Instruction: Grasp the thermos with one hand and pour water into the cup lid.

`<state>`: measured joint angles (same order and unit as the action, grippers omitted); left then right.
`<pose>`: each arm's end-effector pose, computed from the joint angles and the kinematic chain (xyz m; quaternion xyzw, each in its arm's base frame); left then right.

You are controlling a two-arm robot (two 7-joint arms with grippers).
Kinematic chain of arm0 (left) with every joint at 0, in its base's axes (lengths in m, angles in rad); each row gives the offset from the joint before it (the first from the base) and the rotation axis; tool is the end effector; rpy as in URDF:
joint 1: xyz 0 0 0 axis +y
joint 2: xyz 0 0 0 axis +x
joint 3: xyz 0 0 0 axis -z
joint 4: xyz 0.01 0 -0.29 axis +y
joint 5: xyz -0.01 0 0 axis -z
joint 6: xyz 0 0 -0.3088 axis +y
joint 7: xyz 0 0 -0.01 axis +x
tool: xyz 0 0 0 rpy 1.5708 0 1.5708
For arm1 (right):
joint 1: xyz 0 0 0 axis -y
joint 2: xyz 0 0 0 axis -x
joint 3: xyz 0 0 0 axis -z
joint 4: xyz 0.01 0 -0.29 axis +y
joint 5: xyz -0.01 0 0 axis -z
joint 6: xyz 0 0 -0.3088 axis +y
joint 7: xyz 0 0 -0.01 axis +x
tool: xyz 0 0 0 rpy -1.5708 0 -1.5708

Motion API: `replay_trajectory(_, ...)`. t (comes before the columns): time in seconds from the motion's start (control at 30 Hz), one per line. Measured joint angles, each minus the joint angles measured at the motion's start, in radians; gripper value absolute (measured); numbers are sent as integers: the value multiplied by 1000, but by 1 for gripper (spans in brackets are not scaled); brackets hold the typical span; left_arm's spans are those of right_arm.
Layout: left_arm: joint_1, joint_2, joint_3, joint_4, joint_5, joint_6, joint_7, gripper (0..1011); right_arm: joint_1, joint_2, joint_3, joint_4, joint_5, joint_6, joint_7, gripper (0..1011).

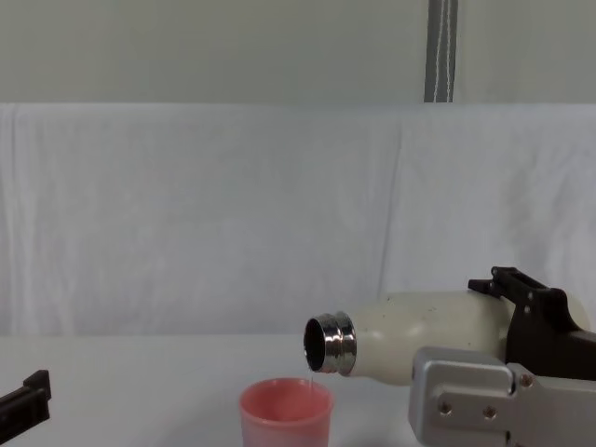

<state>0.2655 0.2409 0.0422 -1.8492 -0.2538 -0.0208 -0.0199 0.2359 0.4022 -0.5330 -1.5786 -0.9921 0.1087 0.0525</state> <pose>0.2529 0.0375 -0.2853 -0.0174 0.0065 0.6616 0.7496 0.3551 0.0363 -0.2637 -0.3858 -0.5412 -0.4026 0.6294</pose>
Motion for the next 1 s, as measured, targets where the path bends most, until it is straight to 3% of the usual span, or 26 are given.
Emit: replay_trajectory(1.0,0,0,0,0,0,0,0,1001,1,4,-2,-3,-6,0,1,957)
